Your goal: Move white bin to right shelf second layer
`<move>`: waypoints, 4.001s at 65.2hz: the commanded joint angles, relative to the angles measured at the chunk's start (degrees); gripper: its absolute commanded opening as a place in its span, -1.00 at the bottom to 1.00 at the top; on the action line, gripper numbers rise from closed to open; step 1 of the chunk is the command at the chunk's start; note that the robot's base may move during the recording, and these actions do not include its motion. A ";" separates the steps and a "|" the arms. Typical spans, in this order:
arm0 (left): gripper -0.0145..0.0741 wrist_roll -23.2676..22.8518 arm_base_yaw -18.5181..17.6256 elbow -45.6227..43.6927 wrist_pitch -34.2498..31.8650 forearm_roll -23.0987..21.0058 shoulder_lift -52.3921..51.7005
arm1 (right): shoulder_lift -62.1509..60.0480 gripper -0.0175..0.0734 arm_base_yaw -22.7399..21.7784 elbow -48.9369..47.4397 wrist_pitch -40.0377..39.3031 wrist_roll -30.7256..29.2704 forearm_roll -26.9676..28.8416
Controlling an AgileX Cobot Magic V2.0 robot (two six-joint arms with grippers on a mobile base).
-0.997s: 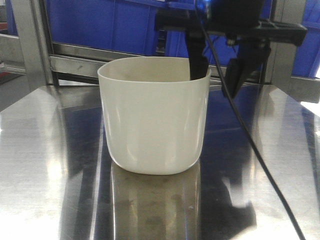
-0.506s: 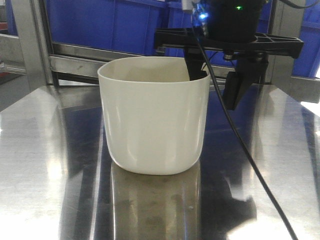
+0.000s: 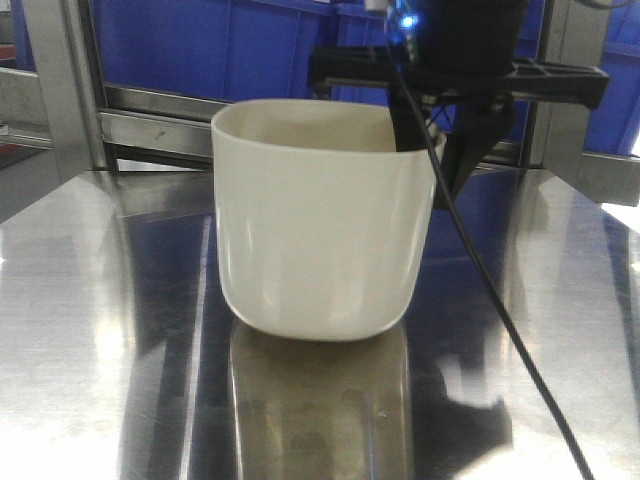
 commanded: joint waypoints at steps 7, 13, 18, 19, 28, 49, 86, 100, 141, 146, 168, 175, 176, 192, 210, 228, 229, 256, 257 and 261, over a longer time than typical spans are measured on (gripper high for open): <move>-0.48 -0.15 -0.11 2.11 -4.83 -0.35 -0.91 | -7.60 -0.51 -0.40 -1.97 -1.32 -5.12 -3.15; -0.48 -0.15 -0.11 2.11 -4.83 -0.35 -0.91 | -9.44 -0.51 -1.29 -1.76 -1.38 -9.47 -4.31; -0.48 -0.15 -0.11 2.11 -4.83 -0.35 -0.91 | -11.17 -0.51 -2.73 -1.02 -1.79 -14.23 -4.37; -0.48 -0.15 -0.11 2.11 -4.83 -0.35 -0.91 | -11.48 -0.51 -3.27 -0.79 -1.98 -15.18 -4.37; -0.48 -0.15 -0.11 2.11 -4.83 -0.35 -0.91 | -15.20 -0.51 -7.19 2.95 -4.28 -23.94 -4.31; -0.48 -0.15 -0.11 2.11 -4.83 -0.35 -0.91 | -28.56 -0.51 -19.95 17.71 -14.64 -27.34 -3.20; -0.48 -0.15 -0.11 2.11 -4.83 -0.35 -0.91 | -49.25 -0.51 -29.75 36.32 -19.81 -26.12 -2.27; -0.48 -0.15 -0.11 2.11 -4.83 -0.35 -0.91 | -55.84 -0.51 -29.75 39.62 -21.86 -26.17 -2.32; -0.48 -0.15 -0.11 2.11 -4.83 -0.35 -0.91 | -62.25 -0.51 -29.75 43.02 -21.54 -26.17 -2.37; -0.48 -0.15 -0.11 2.11 -4.83 -0.35 -0.91 | -62.25 -0.51 -29.75 43.02 -21.54 -26.17 -2.37; -0.48 -0.15 -0.11 2.11 -4.83 -0.35 -0.91 | -62.25 -0.51 -29.75 43.02 -21.54 -26.17 -2.37; -0.48 -0.15 -0.11 2.11 -4.83 -0.35 -0.91 | -62.25 -0.51 -29.75 43.02 -21.54 -26.17 -2.37; -0.48 -0.15 -0.11 2.11 -4.83 -0.35 -0.91 | -62.25 -0.51 -29.75 43.02 -21.54 -26.17 -2.37; -0.48 -0.15 -0.11 2.11 -4.83 -0.35 -0.91 | -62.25 -0.51 -29.75 43.02 -21.54 -26.17 -2.37; -0.48 -0.15 -0.11 2.11 -4.83 -0.35 -0.91 | -62.19 -0.51 -29.75 43.02 -21.54 -26.17 -2.37; -0.48 -0.15 -0.11 2.11 -4.83 -0.35 -0.91 | -62.19 -0.51 -29.75 43.02 -21.59 -26.17 -2.37; -0.48 -0.15 -0.11 2.11 -4.83 -0.35 -0.91 | -62.19 -0.51 -29.75 43.02 -21.59 -26.17 -2.37; -0.48 -0.15 -6.79 2.11 -4.83 -0.35 -0.91 | -62.19 -0.51 -29.75 43.02 -21.59 -26.17 -2.37; -0.48 -0.15 -6.79 2.11 -4.83 -0.35 -0.91 | -62.19 -0.51 -29.75 43.02 -21.59 -26.17 -2.37; -0.48 -0.15 -6.79 2.11 -4.83 -0.35 -0.91 | -62.19 -0.51 -29.75 43.02 -21.59 -26.17 -2.37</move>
